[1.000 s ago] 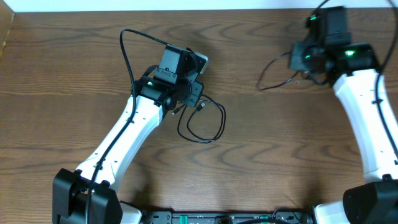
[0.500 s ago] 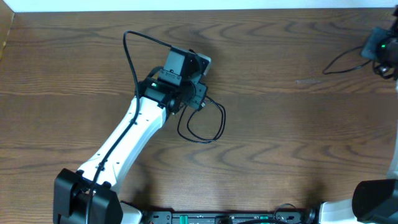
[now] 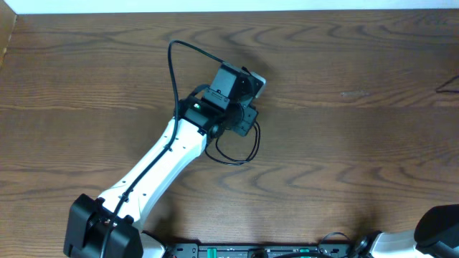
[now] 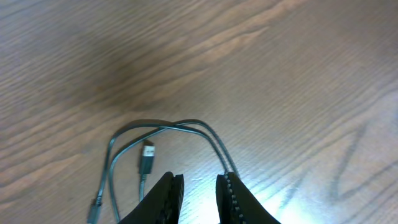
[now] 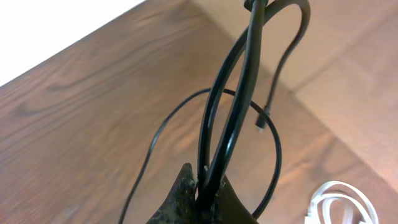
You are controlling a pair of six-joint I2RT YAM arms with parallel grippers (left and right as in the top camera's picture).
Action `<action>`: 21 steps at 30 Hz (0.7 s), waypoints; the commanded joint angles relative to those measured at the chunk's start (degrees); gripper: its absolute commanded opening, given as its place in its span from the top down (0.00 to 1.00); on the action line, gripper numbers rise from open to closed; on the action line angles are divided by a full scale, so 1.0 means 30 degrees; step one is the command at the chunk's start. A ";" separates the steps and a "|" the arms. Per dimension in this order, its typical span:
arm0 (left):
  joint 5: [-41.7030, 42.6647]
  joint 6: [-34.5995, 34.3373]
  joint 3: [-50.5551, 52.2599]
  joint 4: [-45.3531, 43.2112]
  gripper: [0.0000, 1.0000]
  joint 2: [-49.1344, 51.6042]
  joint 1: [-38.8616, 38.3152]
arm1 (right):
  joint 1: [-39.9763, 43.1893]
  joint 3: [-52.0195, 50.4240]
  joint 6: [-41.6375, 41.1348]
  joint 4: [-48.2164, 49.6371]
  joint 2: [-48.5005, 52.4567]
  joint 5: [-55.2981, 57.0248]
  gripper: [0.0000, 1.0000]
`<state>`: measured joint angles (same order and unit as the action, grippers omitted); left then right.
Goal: Untangle cables
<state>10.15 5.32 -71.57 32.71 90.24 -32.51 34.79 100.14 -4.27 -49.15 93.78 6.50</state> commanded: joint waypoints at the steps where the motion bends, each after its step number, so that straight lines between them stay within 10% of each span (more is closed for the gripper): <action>1: -0.0044 -0.0517 0.0073 0.0000 0.76 -0.0109 -0.0568 | 0.1545 0.0481 0.0619 0.0291 -0.0095 0.0270 0.99; 21: -0.0036 -0.1377 0.0073 -0.1144 0.76 -0.0131 -0.2193 | 0.5042 0.0481 0.0131 0.0459 0.6404 0.0015 0.99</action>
<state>10.17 1.48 -71.57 29.34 90.24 -39.00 49.69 100.57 -2.52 -47.92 110.17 6.17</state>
